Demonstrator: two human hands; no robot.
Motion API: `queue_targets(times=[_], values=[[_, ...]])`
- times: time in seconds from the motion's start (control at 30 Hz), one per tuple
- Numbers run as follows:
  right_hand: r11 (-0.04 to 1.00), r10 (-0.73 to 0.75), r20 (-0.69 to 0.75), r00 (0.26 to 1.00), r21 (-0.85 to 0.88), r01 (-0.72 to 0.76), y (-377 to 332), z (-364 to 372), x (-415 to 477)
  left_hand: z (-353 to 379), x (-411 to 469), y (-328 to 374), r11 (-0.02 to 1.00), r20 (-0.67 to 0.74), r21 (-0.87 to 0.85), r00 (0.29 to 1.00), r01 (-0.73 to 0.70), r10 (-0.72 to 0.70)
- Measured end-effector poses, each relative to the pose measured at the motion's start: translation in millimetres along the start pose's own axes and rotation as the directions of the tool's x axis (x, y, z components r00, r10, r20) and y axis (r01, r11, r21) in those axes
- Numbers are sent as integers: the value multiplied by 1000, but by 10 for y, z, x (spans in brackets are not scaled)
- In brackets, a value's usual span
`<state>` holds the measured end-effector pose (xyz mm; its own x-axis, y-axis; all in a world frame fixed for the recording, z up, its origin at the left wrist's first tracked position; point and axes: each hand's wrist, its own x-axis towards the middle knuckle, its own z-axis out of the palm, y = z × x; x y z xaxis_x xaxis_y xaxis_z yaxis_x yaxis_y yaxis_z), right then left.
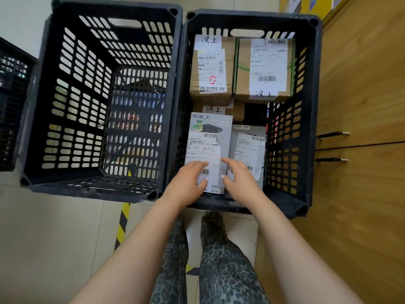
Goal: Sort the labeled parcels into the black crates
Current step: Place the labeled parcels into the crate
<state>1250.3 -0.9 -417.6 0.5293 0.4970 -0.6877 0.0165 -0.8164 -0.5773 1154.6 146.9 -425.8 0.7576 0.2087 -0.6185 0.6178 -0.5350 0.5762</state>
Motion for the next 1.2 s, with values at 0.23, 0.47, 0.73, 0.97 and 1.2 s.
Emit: queue_targets(times=[0.23, 0.47, 0.73, 0.97, 1.2], values=[[952, -228, -80, 970, -229, 205, -567, -517, -426, -520, -444, 423, 990, -219, 30, 966, -136, 139], [786, -560, -111, 821, -383, 485, -1602, -950, -1181, -1408, -1423, 993, 977, -544, 83, 813, -195, 209], [533, -837, -122, 534, -402, 744, -2838, -936, -2139, -2156, -2937, 1210, 986, -848, 121, 505, -115, 164], [304, -944, 7, 331, -379, 874, -3628, -360, -2911, -2271, -4170, 932, 996, -950, 75, 306, 46, 58], [96, -960, 228, 161, -272, 958, -3968, 694, -3755, -1940, -5462, 356, 979, -991, -65, 100, 194, -86]])
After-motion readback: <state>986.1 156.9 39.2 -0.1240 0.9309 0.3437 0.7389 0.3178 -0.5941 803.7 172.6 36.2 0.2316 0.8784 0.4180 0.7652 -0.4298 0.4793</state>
